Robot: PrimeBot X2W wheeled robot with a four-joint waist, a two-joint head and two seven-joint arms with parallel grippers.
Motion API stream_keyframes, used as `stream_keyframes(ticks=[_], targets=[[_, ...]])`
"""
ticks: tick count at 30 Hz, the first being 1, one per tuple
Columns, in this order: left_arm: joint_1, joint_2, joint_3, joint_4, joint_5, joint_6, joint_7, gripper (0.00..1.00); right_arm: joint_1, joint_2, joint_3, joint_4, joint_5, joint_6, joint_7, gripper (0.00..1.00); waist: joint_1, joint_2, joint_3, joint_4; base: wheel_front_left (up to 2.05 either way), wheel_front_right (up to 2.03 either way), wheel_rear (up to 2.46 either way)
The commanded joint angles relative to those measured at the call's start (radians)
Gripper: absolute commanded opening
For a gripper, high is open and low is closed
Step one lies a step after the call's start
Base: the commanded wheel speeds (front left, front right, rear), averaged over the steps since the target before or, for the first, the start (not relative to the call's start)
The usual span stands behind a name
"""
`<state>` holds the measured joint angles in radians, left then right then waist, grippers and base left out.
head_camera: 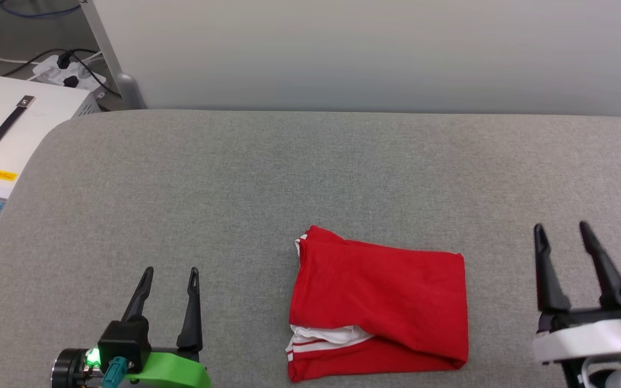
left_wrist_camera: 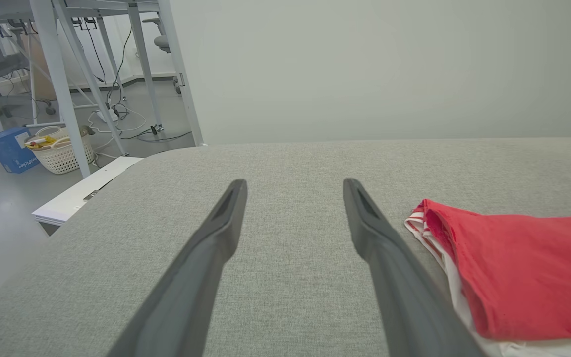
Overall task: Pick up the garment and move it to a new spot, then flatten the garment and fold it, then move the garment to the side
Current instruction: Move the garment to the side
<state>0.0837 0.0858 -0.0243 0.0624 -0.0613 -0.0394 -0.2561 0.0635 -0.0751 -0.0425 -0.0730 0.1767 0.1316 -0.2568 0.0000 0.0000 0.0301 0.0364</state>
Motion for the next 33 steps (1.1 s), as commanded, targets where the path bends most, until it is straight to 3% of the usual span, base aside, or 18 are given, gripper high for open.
stream_keyframes(ticks=[1, 6, 11, 17, 24, 33], targets=[[-0.007, -0.008, 0.005, 0.001, 0.004, -0.005, -0.006, 1.00, -0.045, -0.030, -0.011, -0.012, 0.001, -0.001, -0.005, 1.00, 0.0000, 0.0000, 0.009, 0.002, 0.00, 0.00, 0.00], [-0.020, -0.010, 0.009, 0.001, 0.009, -0.010, -0.006, 1.00, -0.150, -0.131, -0.008, 0.019, 0.073, -0.001, 0.006, 1.00, 0.0000, 0.0000, 0.027, 0.008, 0.00, 0.00, 0.00], [-0.034, -0.013, 0.012, -0.001, 0.013, -0.014, -0.006, 1.00, -0.264, -0.257, 0.056, 0.035, 0.237, -0.001, 0.181, 1.00, 0.0000, 0.0000, 0.053, 0.013, 0.00, 0.00, 0.00], [-0.055, -0.017, 0.016, -0.004, 0.016, -0.016, -0.006, 1.00, -0.340, -0.367, 0.132, 0.051, 0.460, -0.001, 0.436, 1.00, 0.0000, 0.0000, 0.084, 0.018, 0.00, 0.00, 0.00], [-0.078, -0.021, 0.010, -0.002, 0.020, -0.020, -0.006, 1.00, -0.327, -0.427, 0.230, 0.096, 0.634, -0.001, 0.678, 1.00, 0.0000, 0.0000, 0.110, 0.033, 0.00, 0.00, 0.00], [-0.105, -0.027, 0.009, -0.011, 0.020, -0.018, -0.006, 1.00, -0.267, -0.439, 0.322, 0.139, 0.736, -0.001, 0.789, 1.00, 0.0000, 0.0000, 0.157, 0.057, 0.00, 0.00, 0.00]])
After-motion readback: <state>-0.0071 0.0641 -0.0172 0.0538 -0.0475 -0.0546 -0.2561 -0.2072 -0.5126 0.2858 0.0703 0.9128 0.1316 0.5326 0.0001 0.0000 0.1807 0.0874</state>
